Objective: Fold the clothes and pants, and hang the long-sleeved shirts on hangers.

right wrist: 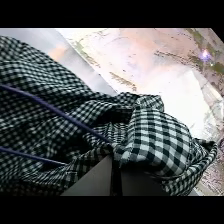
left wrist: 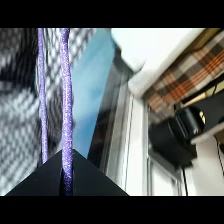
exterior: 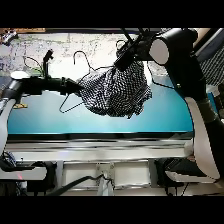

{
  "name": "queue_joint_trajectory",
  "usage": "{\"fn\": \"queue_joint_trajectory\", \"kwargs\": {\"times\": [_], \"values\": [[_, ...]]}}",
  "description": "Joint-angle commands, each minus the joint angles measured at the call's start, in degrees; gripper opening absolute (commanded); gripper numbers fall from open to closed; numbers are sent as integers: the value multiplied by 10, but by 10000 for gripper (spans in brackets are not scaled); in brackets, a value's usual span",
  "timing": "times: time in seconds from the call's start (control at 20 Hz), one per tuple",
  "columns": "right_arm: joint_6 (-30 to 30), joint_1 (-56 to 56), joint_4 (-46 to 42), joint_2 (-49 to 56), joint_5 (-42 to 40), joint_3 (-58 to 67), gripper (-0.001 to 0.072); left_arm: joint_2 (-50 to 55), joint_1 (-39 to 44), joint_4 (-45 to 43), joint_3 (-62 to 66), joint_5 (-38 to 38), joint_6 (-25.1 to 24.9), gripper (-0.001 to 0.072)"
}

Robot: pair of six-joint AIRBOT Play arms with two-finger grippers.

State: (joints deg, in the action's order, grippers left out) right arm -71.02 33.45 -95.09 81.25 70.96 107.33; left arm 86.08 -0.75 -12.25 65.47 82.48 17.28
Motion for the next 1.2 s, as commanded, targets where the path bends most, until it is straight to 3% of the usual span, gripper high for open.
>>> {"fn": "queue_joint_trajectory", "kwargs": {"times": [0.0, 0.1, 0.3, 0.5, 0.7, 1.0, 1.15], "values": [[0, 28, 8, -28, 15, 0, 24, 39, 46, 53, 10, -6, -42, 13], [0, 42, 9, -48, 20, 0, 25, 66, 59, 83, 16, -9, -43, 13], [0, 91, 12, -100, 45, 0, 25, 110, 48, 246, 16, 19, -62, 13], [0, 139, 13, -144, 67, 0, 25, 114, 27, 316, 16, 35, -73, 13], [0, 111, -65, -152, 62, 0, 25, 101, -9, 306, 16, 124, -72, 13], [0, -9, -65, -148, 17, 0, 23, 37, -52, 215, 16, 143, -57, 13], [1, -31, -64, -144, 5, 0, 23, 24, -53, 211, 15, 150, -57, 13]]}}
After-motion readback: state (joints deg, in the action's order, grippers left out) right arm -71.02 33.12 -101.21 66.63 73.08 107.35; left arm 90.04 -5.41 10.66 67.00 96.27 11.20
